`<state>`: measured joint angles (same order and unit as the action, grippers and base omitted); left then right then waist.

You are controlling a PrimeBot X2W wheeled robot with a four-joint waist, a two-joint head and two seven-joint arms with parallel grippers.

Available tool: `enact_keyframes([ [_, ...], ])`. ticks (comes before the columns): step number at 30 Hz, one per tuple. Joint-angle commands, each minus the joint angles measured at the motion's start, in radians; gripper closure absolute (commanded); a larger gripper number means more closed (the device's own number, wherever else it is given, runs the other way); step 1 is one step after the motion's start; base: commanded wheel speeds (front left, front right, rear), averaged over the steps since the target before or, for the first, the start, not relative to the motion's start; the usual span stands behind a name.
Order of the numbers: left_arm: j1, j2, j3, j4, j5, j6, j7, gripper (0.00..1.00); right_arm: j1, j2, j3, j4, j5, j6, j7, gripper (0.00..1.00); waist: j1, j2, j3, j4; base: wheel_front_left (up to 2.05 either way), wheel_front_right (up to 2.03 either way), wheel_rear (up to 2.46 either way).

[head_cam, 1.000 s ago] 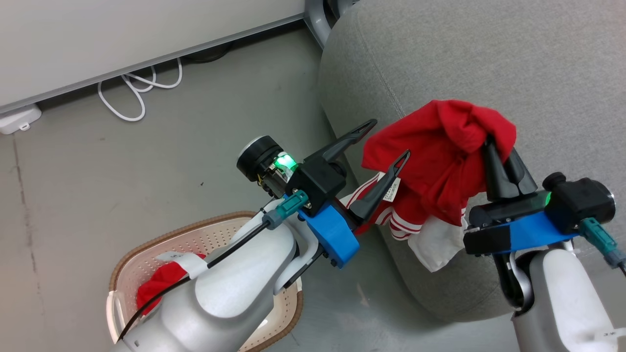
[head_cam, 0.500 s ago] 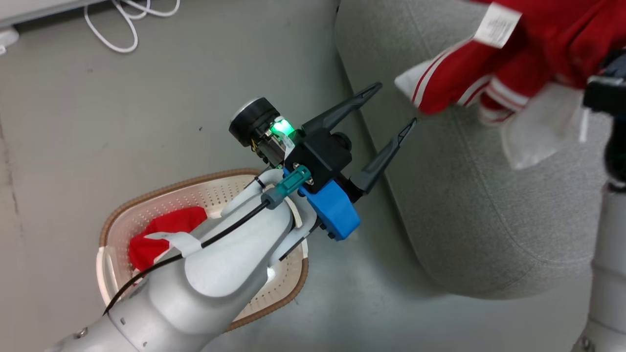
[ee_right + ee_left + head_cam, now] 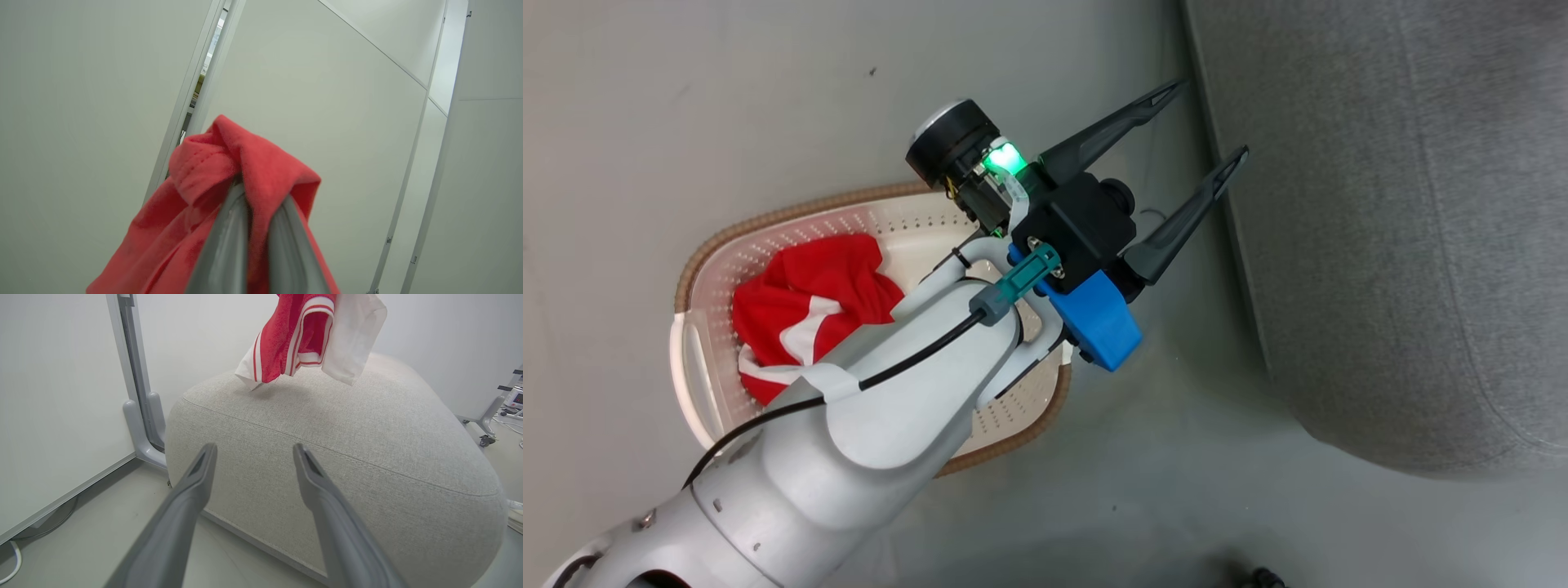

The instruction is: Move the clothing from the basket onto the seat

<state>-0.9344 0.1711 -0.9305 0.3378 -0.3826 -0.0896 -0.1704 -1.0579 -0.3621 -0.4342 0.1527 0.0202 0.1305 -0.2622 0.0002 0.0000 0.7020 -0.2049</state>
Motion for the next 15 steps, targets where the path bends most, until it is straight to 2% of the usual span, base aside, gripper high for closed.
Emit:
enact_keyframes([
  [1,-0.021,0.000,-0.002,-0.004,0.009,0.000,-0.006,0.00,-0.012,-0.022,-0.008,0.027,-0.008,0.000,-0.004,1.00,-0.0002,0.0000,0.027,0.013,0.00,0.00,0.00],
  [15,-0.052,0.008,-0.011,0.003,0.005,-0.001,-0.010,0.00,0.100,0.023,-0.093,0.376,-0.062,0.000,-0.004,1.00,-0.0002,0.0000,0.063,0.030,0.00,0.00,0.00],
])
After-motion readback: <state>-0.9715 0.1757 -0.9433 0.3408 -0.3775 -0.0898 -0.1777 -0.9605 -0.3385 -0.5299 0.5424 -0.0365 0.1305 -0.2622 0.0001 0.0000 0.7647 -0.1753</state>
